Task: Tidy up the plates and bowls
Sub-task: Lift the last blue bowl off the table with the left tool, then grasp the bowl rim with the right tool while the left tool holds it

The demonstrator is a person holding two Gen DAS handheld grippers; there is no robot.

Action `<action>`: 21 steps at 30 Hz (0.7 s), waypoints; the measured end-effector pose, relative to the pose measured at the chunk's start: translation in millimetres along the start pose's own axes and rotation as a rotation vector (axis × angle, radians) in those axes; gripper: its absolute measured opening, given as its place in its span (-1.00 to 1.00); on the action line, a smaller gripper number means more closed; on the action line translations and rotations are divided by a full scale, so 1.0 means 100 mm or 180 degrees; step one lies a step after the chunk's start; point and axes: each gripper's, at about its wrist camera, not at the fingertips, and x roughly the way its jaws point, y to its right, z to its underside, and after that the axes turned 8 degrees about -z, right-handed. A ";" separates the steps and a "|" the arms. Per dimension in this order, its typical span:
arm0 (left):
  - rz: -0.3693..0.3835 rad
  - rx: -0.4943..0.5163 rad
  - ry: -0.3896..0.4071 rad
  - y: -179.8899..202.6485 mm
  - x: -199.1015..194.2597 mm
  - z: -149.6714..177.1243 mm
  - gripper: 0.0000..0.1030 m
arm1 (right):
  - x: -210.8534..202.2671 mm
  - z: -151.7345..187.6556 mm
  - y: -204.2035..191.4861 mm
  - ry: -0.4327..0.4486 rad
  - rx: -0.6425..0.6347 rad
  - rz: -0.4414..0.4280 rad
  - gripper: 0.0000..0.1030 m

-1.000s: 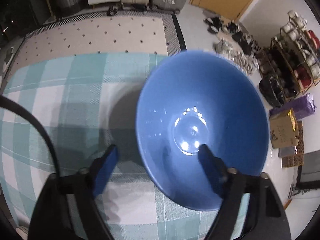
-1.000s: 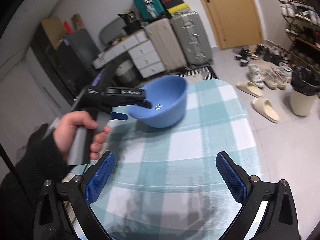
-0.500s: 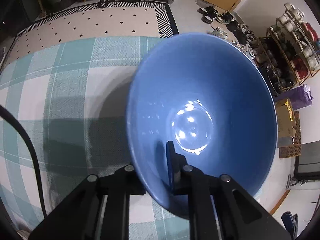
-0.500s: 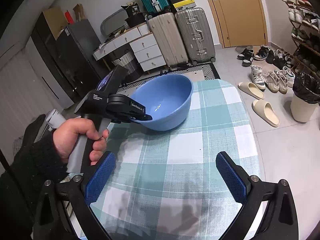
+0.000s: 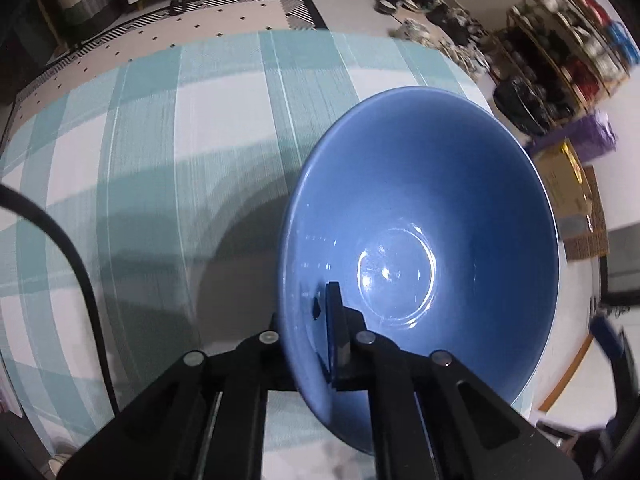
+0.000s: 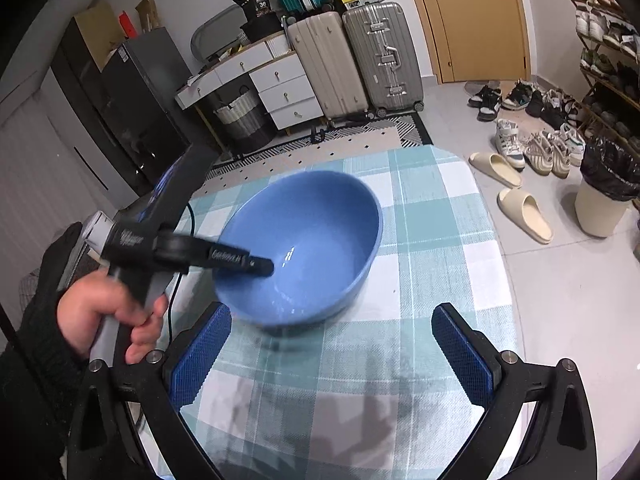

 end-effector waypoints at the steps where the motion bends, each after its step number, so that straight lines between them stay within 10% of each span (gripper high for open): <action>1: 0.0018 0.0019 -0.0008 -0.01 -0.01 0.06 -0.91 | 0.00 0.01 0.00 -0.0017 0.0023 -0.0028 0.98; 21: 0.0246 0.0216 -0.0109 -0.07 -0.15 0.98 -0.88 | -0.01 0.22 0.13 -0.0386 0.0402 -0.0077 0.98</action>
